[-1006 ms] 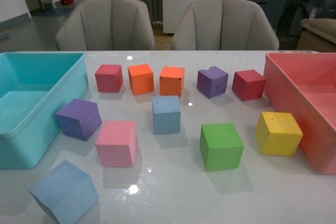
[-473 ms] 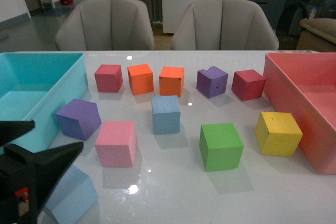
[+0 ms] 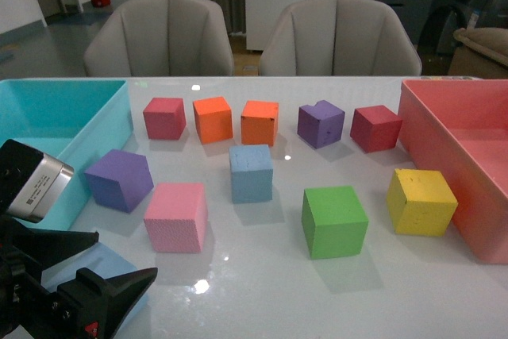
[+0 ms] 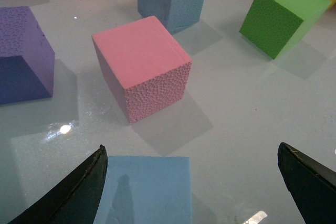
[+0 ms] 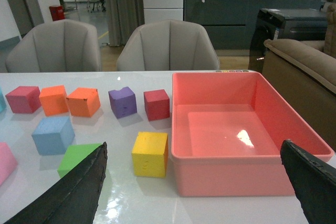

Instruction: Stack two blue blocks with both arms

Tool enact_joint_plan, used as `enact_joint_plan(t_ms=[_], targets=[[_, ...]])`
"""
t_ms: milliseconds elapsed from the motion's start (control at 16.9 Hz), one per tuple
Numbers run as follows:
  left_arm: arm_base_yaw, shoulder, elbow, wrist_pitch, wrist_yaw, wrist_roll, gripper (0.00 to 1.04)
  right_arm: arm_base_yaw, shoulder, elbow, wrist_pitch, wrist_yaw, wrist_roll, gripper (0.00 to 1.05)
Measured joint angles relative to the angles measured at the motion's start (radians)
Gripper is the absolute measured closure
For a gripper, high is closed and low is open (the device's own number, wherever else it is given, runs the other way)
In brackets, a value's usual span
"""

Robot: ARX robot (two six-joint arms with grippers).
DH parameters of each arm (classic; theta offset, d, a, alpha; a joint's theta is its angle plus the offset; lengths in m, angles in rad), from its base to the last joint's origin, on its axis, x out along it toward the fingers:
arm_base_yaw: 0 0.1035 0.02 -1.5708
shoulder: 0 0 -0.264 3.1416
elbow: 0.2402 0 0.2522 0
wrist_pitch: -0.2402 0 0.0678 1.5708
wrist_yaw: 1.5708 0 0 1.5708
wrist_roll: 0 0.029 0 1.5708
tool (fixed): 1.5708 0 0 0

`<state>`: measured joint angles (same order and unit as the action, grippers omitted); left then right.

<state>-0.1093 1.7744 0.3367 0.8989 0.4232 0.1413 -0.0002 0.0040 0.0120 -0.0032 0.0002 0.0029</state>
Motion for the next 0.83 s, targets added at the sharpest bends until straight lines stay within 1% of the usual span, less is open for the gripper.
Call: enact_joint_plan(t_ms=[414, 651, 828], targets=[[0.008, 0.092, 0.025, 0.034, -0.037, 0.042, 0.07, 0.0, 0.0, 0.0, 0.0, 0.0, 0.0, 0.06], [0.002, 0.155, 0.057, 0.05, -0.102, 0.11, 0.07, 0.0, 0.0, 0.0, 0.0, 0.0, 0.0, 0.06], [0.002, 0.156, 0.055, 0.056, -0.11, 0.121, 0.07, 0.0, 0.0, 0.0, 0.0, 0.0, 0.0, 0.06]])
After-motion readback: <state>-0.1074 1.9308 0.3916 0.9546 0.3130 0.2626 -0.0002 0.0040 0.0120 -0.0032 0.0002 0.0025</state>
